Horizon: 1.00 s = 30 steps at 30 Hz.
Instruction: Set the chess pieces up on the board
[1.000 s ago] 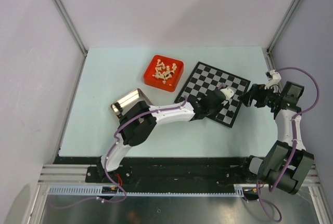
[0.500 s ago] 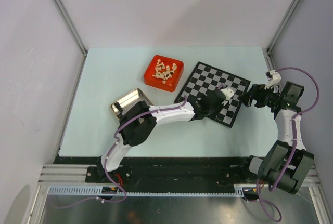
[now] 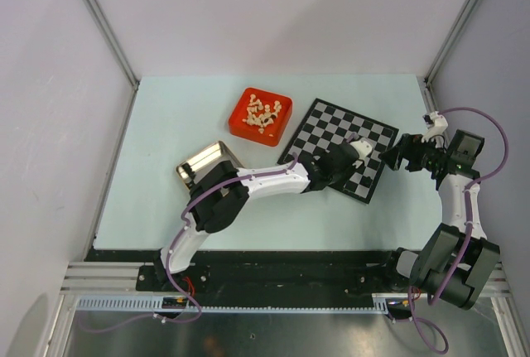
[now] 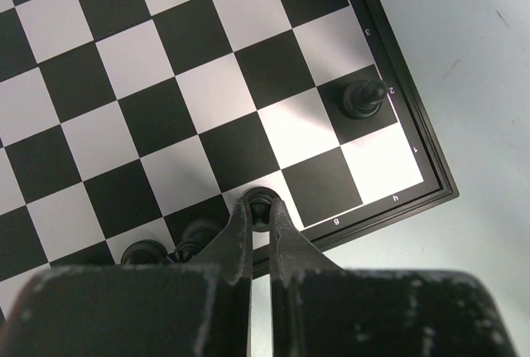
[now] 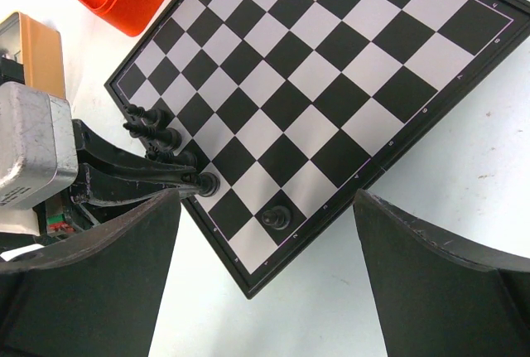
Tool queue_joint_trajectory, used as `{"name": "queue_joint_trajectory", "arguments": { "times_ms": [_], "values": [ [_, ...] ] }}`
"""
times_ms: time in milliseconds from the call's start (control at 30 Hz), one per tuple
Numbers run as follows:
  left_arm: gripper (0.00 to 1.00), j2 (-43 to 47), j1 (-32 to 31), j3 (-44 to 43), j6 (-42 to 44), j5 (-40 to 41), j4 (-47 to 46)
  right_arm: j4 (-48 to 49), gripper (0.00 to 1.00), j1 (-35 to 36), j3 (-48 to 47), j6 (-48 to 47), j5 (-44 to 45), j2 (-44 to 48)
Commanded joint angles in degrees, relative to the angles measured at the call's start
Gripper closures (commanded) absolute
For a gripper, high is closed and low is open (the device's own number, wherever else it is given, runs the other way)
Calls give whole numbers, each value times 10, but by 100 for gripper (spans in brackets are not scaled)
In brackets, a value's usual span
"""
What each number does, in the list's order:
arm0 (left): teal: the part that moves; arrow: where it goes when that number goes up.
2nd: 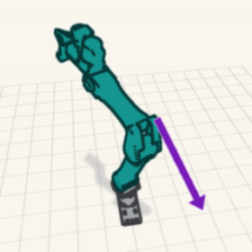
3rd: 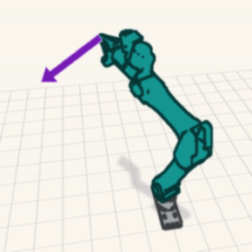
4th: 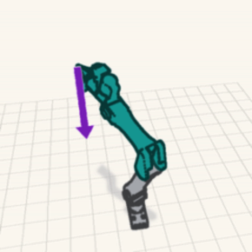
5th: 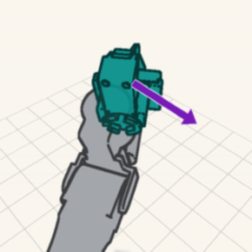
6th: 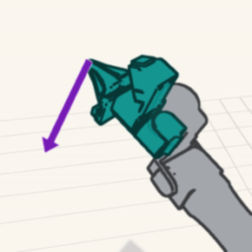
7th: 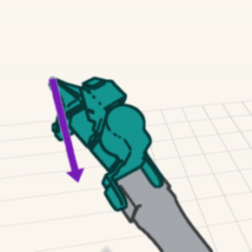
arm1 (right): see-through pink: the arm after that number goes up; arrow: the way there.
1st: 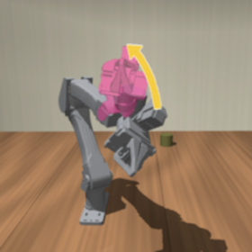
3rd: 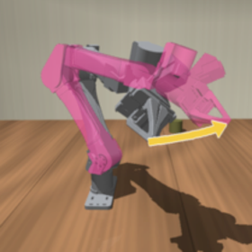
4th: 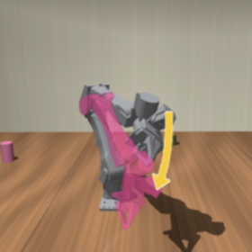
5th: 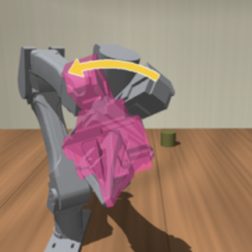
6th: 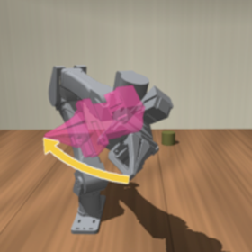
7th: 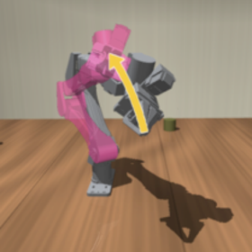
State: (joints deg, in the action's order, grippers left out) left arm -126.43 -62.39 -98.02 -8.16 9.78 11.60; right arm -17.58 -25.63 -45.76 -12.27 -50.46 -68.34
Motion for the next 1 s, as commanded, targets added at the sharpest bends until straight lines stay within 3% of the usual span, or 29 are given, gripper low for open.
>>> {"name": "queue_joint_trajectory", "arguments": {
  "times_ms": [0,300,967],
  "values": [
    [97,34,1,12,-13,-11,-10,21,10,-2,2,-6,-10,0],
    [96,35,1,13,-14,-13,-10,22,10,-2,2,-6,-11,0],
    [78,42,1,10,-20,2,-10,21,10,-3,2,-6,-14,-1]
  ]
}}
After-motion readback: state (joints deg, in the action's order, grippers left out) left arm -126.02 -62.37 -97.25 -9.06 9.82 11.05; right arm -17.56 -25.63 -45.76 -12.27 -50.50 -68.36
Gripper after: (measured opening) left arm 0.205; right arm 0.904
